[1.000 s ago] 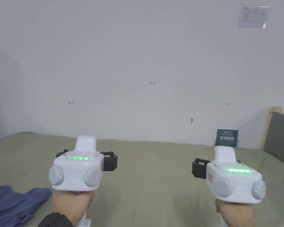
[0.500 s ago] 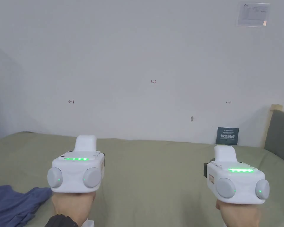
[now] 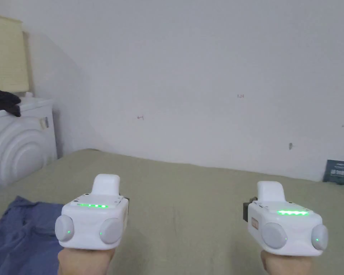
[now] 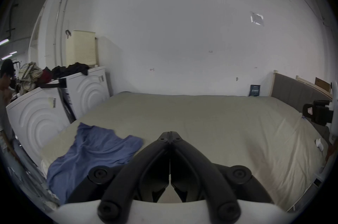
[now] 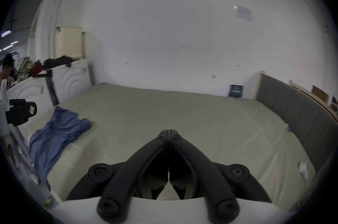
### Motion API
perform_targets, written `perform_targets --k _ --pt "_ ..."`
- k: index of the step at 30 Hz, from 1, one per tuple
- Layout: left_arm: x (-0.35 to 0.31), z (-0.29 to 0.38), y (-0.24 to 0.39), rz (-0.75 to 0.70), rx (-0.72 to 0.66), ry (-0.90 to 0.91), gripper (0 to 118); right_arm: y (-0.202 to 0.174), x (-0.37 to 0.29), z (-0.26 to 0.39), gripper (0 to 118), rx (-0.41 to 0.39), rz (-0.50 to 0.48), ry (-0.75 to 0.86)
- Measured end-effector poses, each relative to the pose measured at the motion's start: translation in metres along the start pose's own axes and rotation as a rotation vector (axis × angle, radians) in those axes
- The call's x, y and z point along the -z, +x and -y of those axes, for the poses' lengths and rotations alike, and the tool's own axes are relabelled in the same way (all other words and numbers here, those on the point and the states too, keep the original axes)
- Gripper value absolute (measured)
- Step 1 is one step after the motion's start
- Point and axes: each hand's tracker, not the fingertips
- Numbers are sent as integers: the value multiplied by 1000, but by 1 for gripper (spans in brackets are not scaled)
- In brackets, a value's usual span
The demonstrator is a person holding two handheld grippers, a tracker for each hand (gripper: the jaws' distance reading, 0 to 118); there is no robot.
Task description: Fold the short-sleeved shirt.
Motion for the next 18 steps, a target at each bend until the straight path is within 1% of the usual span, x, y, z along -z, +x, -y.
perform_targets --k 2,4,7,9,12,15,18 --pt "-11 12 -32 -66 1 -16 0 -41 5 -2 0 -22 -58 -19" --pt "-20 24 -62 -134 11 -42 0 -78 14 5 0 -35 -140 -35" --pt "-34 44 -112 -232 -58 -78 0 -126 31 12 0 -78 -219 -53" --pt "-43 56 -141 -284 -101 -98 0 -153 41 15 0 -90 -273 -60" --pt "-53 67 -170 -336 -142 -120 0 -185 48 19 0 -116 -317 -71" --pt "-57 71 -186 -365 -152 -125 0 -204 51 18 0 -138 -352 -75" --pt "-54 72 -194 -372 -158 -132 0 -213 46 16 0 -157 -371 -77"
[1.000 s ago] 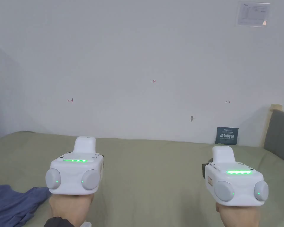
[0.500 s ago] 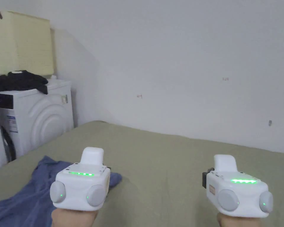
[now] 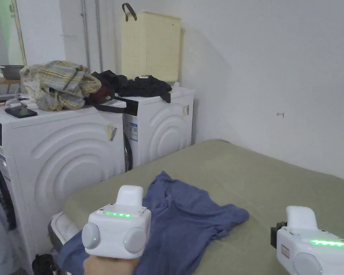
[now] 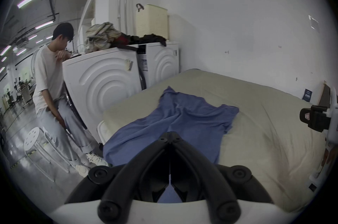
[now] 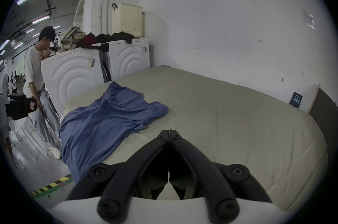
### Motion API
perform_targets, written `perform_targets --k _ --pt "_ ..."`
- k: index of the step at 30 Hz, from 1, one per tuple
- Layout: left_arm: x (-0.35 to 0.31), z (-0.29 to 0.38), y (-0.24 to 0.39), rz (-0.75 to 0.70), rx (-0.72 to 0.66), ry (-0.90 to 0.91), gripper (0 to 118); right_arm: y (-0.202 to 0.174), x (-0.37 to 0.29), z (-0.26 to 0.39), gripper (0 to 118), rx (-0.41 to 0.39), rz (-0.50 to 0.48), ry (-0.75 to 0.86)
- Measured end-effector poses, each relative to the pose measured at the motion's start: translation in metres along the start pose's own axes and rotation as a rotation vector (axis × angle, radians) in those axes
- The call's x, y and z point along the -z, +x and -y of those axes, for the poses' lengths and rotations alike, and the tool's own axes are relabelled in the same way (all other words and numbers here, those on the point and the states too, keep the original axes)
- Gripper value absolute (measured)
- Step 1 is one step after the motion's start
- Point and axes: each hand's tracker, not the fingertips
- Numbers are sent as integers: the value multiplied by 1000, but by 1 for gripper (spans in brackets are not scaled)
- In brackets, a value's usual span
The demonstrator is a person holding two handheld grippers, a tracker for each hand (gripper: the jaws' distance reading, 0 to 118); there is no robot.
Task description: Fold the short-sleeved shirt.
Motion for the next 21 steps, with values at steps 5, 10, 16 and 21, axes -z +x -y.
perform_targets --k 5,10,16,21 --pt "30 -8 16 32 7 -48 0 9 11 -3 0 7 -7 -18" --pt "95 -19 56 136 48 -136 0 36 37 -3 0 -14 4 -41" --pt "215 -46 117 284 175 -287 0 64 65 3 0 -44 -16 -66" --pt "278 -52 143 366 160 -371 110 91 94 15 0 9 -95 -117"
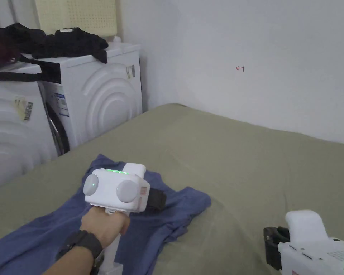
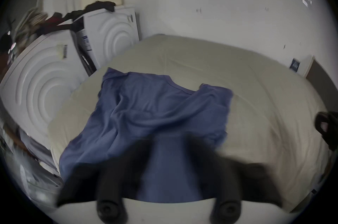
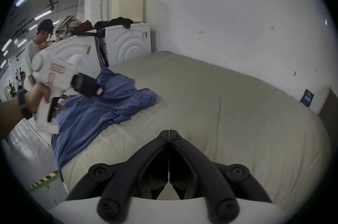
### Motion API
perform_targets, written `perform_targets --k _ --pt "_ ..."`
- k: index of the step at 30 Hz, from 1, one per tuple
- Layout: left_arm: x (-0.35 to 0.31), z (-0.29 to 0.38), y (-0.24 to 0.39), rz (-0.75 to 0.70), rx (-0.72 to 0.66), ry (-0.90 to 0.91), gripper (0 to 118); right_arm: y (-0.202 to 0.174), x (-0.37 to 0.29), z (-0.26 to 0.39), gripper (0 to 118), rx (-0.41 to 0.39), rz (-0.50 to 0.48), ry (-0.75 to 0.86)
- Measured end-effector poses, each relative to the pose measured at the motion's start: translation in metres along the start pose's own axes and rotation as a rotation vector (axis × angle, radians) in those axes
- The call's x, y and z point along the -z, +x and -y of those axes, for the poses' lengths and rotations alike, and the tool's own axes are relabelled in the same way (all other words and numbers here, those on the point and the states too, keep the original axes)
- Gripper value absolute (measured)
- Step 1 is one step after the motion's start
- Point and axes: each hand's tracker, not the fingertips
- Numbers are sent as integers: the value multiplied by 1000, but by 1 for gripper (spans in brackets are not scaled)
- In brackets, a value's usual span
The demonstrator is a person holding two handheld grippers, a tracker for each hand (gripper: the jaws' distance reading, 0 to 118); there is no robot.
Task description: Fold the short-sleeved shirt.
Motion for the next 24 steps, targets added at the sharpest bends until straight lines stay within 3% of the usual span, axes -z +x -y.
perform_targets --k 2,5,8,11,13,14,15,16,18,20,24 --pt "9 1 7 2 -28 -69 117 7 -1 2 0 21 -13 0" --pt "82 -10 -18 -87 29 -78 118 16 6 5 0 22 -40 -12" --pt "102 -5 -14 -19 3 -161 118 20 12 12 0 40 -75 -16" --pt "124 8 -3 -48 8 -244 118 17 12 16 0 45 -112 -15" --pt "120 10 -4 -88 -2 -157 117 15 11 20 0 35 -119 -13" --pt "117 7 -5 -70 -53 -185 108 14 10 23 0 27 -113 -12" --pt "112 2 -8 -49 -49 -204 72 15 6 24 0 30 -114 -11" --pt "100 -3 -5 -57 -36 -149 2 16 3 26 0 35 -120 -7" --pt "88 -7 -10 -79 0 -21 0 17 -5 29 0 54 -123 16" --pt "73 -11 -6 78 -152 -136 0 18 -15 32 0 77 -118 40" --pt "57 -8 16 33 -107 -87 0 30 -37 36 0 114 -115 65"
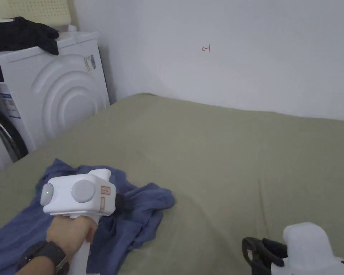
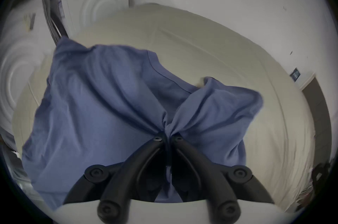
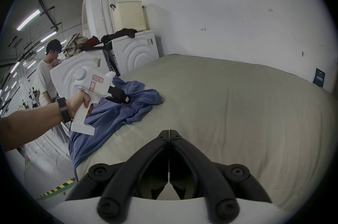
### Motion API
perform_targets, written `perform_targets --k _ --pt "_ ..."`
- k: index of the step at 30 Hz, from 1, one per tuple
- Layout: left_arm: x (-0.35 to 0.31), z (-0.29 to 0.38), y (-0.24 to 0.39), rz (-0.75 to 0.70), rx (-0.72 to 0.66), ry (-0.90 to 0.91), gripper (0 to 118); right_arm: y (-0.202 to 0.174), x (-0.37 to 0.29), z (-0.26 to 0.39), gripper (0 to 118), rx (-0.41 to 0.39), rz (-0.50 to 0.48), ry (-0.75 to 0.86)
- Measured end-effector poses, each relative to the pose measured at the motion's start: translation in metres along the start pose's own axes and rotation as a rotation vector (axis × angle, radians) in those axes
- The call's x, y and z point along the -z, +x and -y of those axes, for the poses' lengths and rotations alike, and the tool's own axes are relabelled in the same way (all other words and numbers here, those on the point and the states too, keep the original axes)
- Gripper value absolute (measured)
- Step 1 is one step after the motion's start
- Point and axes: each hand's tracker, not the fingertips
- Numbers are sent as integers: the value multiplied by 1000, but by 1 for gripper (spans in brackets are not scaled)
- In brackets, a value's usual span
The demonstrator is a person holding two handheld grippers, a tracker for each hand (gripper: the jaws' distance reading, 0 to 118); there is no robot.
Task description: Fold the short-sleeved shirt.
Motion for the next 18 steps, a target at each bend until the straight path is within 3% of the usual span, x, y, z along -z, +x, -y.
perform_targets --k 2,7,12,14,18 --pt "-7 -2 9 68 -26 18 0 8 -12 1 0 12 18 12" --pt "-7 -3 46 66 40 16 0 35 -43 7 0 79 81 40" --pt "13 -25 112 226 85 -6 0 59 -76 17 0 123 135 64" --pt "26 -40 150 229 144 -16 0 69 -92 20 0 144 158 77" --pt "24 -29 263 379 207 35 0 92 -133 31 0 181 237 109"
